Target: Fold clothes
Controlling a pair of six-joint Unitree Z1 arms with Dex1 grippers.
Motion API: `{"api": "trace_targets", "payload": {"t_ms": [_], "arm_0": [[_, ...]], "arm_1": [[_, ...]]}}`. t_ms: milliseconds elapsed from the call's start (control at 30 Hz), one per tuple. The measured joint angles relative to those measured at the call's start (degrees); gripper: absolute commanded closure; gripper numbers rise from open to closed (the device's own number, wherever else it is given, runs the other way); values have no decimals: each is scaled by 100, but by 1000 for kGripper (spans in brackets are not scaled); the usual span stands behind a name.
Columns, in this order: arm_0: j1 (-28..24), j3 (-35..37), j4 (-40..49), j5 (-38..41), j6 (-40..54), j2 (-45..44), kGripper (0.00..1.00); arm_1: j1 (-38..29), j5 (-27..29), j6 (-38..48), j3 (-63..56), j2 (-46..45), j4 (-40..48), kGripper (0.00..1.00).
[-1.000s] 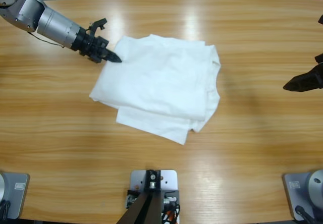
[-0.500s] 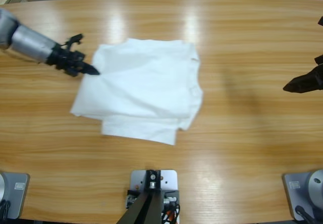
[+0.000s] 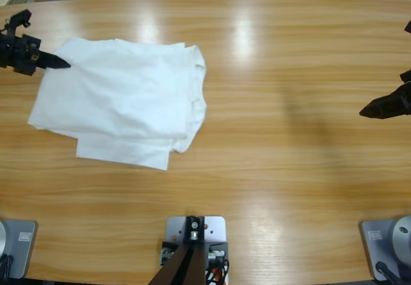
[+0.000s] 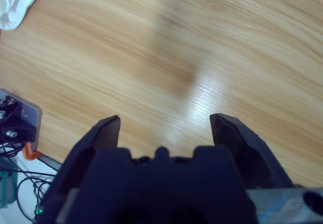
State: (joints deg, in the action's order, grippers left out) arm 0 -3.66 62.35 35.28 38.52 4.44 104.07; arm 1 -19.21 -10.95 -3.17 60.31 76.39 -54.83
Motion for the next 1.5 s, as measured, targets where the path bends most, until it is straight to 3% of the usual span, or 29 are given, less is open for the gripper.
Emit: {"api": "trace_targets", "payload": {"t_ms": [267,533,867,933,1067,1267,1500], "arm_0": [[1021,1412,1093,-7,-302,-50,1000],[2306,3021,1945,-73,-640,725,1000],[2926,4023,2578,-81,-712,1698,1000],[2814,4088,2781,-81,-711,1713,1000],[2023,4000,3009,-68,-477,1711,1000],[910,3326,3054,-68,88,1689,1000],[70,2827,3076,-68,523,1685,1000]], "arm_1": [[0,-54,0,-46,-81,48,266],[0,-114,0,-143,-104,136,266],[0,-279,0,-187,-236,186,262],[0,-279,0,-200,-236,214,262],[0,-279,0,-203,-236,235,262],[0,-279,0,-203,-236,238,262],[0,-279,0,-203,-236,238,263]]}}
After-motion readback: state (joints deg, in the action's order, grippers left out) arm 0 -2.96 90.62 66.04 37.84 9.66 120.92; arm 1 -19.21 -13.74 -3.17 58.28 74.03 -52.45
